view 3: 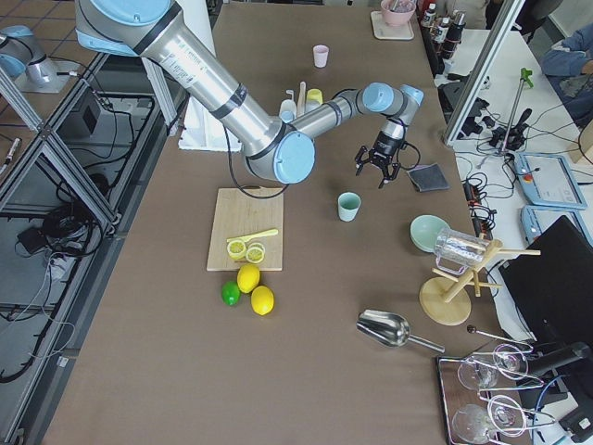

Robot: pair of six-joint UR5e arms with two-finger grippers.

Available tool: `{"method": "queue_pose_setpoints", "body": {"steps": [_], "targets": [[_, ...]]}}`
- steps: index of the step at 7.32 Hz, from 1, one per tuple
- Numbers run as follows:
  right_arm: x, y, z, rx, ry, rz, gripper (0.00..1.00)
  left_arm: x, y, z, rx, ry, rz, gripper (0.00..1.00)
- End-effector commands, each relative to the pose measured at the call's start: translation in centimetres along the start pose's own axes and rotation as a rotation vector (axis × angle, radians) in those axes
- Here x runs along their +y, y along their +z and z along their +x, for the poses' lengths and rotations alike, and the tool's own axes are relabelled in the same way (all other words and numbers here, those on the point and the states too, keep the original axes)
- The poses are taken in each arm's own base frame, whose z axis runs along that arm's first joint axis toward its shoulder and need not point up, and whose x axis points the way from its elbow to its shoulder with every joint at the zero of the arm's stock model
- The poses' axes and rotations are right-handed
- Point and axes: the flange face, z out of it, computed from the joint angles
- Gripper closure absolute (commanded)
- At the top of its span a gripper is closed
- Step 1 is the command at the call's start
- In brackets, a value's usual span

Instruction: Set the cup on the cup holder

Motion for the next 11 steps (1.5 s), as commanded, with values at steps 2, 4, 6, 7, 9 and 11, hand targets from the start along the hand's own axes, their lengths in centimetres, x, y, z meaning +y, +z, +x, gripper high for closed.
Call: {"method": "queue_pose_setpoints", "body": {"steps": [2,4,6,7,9,11], "targets": [[-1.8,3.6,-3.6,0.062,-0.097,-0.134,0.00,-0.3,-0.7,3.3,-0.006,0.016,-0.038,0.02],[-2.6,5.8,-5.8,0.090,-0.139,-0.198,0.00,0.1,1.2,7.6,-0.031,0.034,-0.138,0.02],[-3.0,7.1,-7.1,0.136,-0.185,-0.268,0.00,-0.7,4.5,9.9,-0.041,0.070,-0.188,0.02],[-3.1,7.8,-7.7,0.158,-0.198,-0.292,0.00,-2.8,5.4,10.7,-0.043,0.075,-0.197,0.02],[-3.4,9.5,-8.5,0.199,-0.226,-0.333,0.00,-4.9,7.4,10.0,-0.037,0.171,-0.241,0.02],[-3.4,10.5,-8.9,0.217,-0.238,-0.354,0.00,-5.7,9.5,10.1,-0.031,0.236,-0.277,0.02]]}}
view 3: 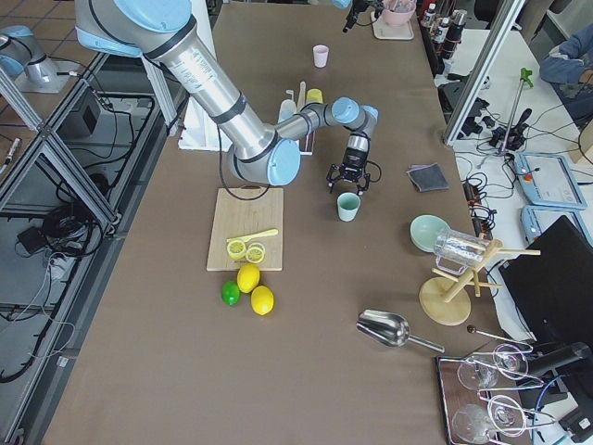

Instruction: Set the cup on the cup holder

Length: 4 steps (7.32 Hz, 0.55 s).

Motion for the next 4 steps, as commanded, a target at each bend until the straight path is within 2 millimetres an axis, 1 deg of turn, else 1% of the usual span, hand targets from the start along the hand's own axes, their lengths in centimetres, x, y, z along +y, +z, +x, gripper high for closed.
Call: {"method": "queue_pose_setpoints", "body": {"steps": [1,2,3,4], "targets": [[-0.4,1.1,-0.4,0.025,-0.013,-0.027,0.00,-2.3,2.2,1.3,0.001,0.045,-0.046,0.02],[-0.3,1.6,-0.4,0.024,-0.027,-0.032,0.00,-3.3,4.7,3.3,0.000,0.077,-0.079,0.02],[-0.2,2.0,-0.1,0.034,-0.040,-0.041,0.00,-3.5,6.9,5.6,-0.009,0.107,-0.107,0.02],[-0.1,2.4,0.0,0.042,-0.051,-0.052,0.00,-3.6,8.0,6.1,0.017,0.107,-0.126,0.02]]}}
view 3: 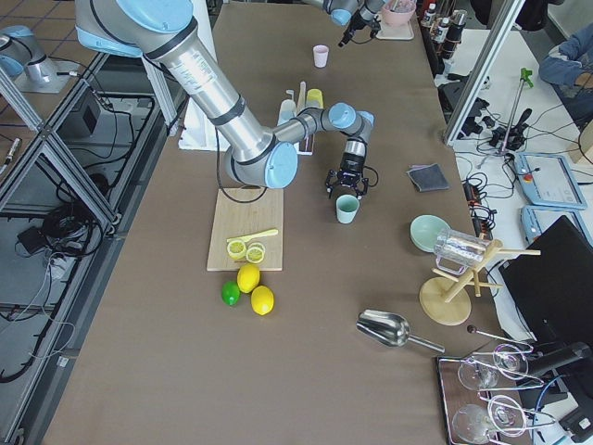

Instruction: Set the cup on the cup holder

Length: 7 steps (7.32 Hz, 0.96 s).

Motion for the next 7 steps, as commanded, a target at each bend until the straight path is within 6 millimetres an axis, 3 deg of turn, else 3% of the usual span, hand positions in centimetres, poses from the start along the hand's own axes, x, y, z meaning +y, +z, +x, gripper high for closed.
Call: {"method": "queue_pose_setpoints", "body": {"steps": [1,3,4,7], "targets": [[0.3,0.8,0.4,0.023,-0.037,-0.023,0.00,-0.6,2.9,1.5,0.020,0.020,-0.043,0.02],[0.6,2.0,1.1,0.053,-0.063,-0.033,0.00,-1.3,5.0,1.9,0.015,0.036,-0.067,0.02],[0.6,2.6,1.1,0.050,-0.065,-0.038,0.00,-1.7,6.5,3.6,0.005,0.068,-0.088,0.02],[1.0,4.0,1.5,0.046,-0.062,-0.043,0.00,-2.2,8.9,3.1,-0.002,0.120,-0.138,0.02]]}}
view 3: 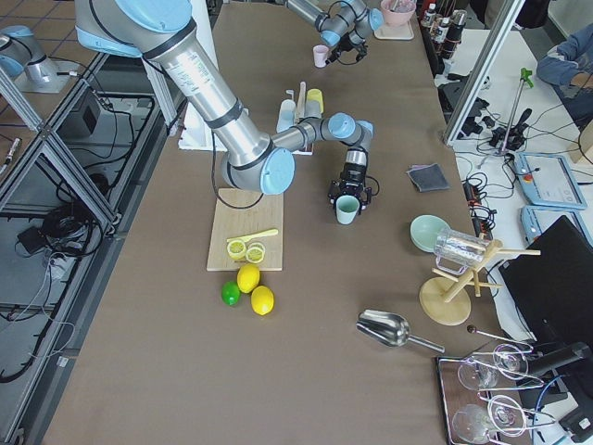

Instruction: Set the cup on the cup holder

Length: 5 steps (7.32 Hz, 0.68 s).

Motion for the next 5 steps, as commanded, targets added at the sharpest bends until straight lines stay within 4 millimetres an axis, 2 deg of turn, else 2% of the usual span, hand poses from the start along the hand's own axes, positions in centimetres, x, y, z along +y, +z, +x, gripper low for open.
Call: {"method": "queue_pose_setpoints", "body": {"steps": [1,3,5], "targets": [[0.6,0.7,0.4,-0.005,-0.005,-0.004,0.00,-0.5,1.7,-0.6,-0.004,0.038,-0.041,0.02],[0.9,1.2,0.5,-0.007,-0.011,-0.005,0.00,-0.7,2.6,-0.6,-0.008,0.031,-0.069,0.02],[1.3,2.1,0.7,-0.016,-0.009,-0.010,0.00,-0.7,3.6,-1.5,-0.001,-0.012,-0.119,0.02]]}}
